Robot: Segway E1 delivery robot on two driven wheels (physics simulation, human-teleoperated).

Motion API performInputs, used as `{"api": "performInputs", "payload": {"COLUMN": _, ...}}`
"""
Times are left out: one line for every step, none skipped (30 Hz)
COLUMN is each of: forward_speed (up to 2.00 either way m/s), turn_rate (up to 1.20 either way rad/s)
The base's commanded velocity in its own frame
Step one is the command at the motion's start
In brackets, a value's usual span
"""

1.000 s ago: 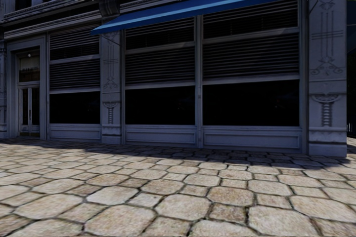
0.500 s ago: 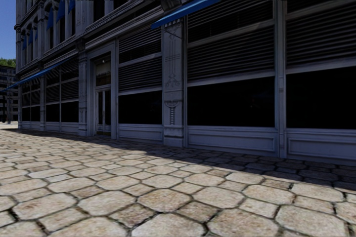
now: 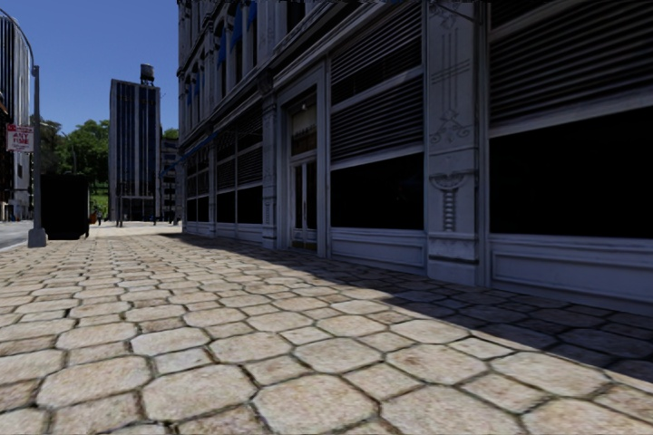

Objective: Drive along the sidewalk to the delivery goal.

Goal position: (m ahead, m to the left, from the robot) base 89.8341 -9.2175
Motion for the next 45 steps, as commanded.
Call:
{"api": "performInputs", "payload": {"forward_speed": 2.0, "turn_rate": 0.78}}
{"api": "performInputs", "payload": {"forward_speed": 2.0, "turn_rate": 0.78}}
{"api": "performInputs", "payload": {"forward_speed": 2.0, "turn_rate": 0.78}}
{"api": "performInputs", "payload": {"forward_speed": 2.0, "turn_rate": 0.78}}
{"api": "performInputs", "payload": {"forward_speed": 2.0, "turn_rate": 0.78}}
{"api": "performInputs", "payload": {"forward_speed": 2.0, "turn_rate": 0.78}}
{"api": "performInputs", "payload": {"forward_speed": 2.0, "turn_rate": 0.78}}
{"api": "performInputs", "payload": {"forward_speed": 2.0, "turn_rate": 0.78}}
{"api": "performInputs", "payload": {"forward_speed": 2.0, "turn_rate": 0.78}}
{"api": "performInputs", "payload": {"forward_speed": 2.0, "turn_rate": 0.78}}
{"api": "performInputs", "payload": {"forward_speed": 2.0, "turn_rate": 0.78}}
{"api": "performInputs", "payload": {"forward_speed": 2.0, "turn_rate": 0.78}}
{"api": "performInputs", "payload": {"forward_speed": 2.0, "turn_rate": 0.78}}
{"api": "performInputs", "payload": {"forward_speed": 2.0, "turn_rate": 0.77}}
{"api": "performInputs", "payload": {"forward_speed": 2.0, "turn_rate": 0.65}}
{"api": "performInputs", "payload": {"forward_speed": 2.0, "turn_rate": 0.65}}
{"api": "performInputs", "payload": {"forward_speed": 2.0, "turn_rate": 0.61}}
{"api": "performInputs", "payload": {"forward_speed": 2.0, "turn_rate": 0.6}}
{"api": "performInputs", "payload": {"forward_speed": 2.0, "turn_rate": 0.53}}
{"api": "performInputs", "payload": {"forward_speed": 2.0, "turn_rate": 0.0}}
{"api": "performInputs", "payload": {"forward_speed": 2.0, "turn_rate": 0.0}}
{"api": "performInputs", "payload": {"forward_speed": 2.0, "turn_rate": 0.0}}
{"api": "performInputs", "payload": {"forward_speed": 2.0, "turn_rate": 0.0}}
{"api": "performInputs", "payload": {"forward_speed": 2.0, "turn_rate": 0.0}}
{"api": "performInputs", "payload": {"forward_speed": 2.0, "turn_rate": 0.0}}
{"api": "performInputs", "payload": {"forward_speed": 2.0, "turn_rate": 0.0}}
{"api": "performInputs", "payload": {"forward_speed": 2.0, "turn_rate": 0.0}}
{"api": "performInputs", "payload": {"forward_speed": 2.0, "turn_rate": 0.0}}
{"api": "performInputs", "payload": {"forward_speed": 2.0, "turn_rate": 0.0}}
{"api": "performInputs", "payload": {"forward_speed": 2.0, "turn_rate": 0.0}}
{"api": "performInputs", "payload": {"forward_speed": 2.0, "turn_rate": 0.0}}
{"api": "performInputs", "payload": {"forward_speed": 2.0, "turn_rate": 0.0}}
{"api": "performInputs", "payload": {"forward_speed": 2.0, "turn_rate": 0.0}}
{"api": "performInputs", "payload": {"forward_speed": 2.0, "turn_rate": 0.0}}
{"api": "performInputs", "payload": {"forward_speed": 2.0, "turn_rate": 0.0}}
{"api": "performInputs", "payload": {"forward_speed": 2.0, "turn_rate": 0.0}}
{"api": "performInputs", "payload": {"forward_speed": 2.0, "turn_rate": 0.0}}
{"api": "performInputs", "payload": {"forward_speed": 2.0, "turn_rate": 0.0}}
{"api": "performInputs", "payload": {"forward_speed": 2.0, "turn_rate": 0.0}}
{"api": "performInputs", "payload": {"forward_speed": 2.0, "turn_rate": 0.0}}
{"api": "performInputs", "payload": {"forward_speed": 2.0, "turn_rate": 0.0}}
{"api": "performInputs", "payload": {"forward_speed": 2.0, "turn_rate": 0.0}}
{"api": "performInputs", "payload": {"forward_speed": 2.0, "turn_rate": 0.0}}
{"api": "performInputs", "payload": {"forward_speed": 2.0, "turn_rate": 0.0}}
{"api": "performInputs", "payload": {"forward_speed": 2.0, "turn_rate": 0.0}}
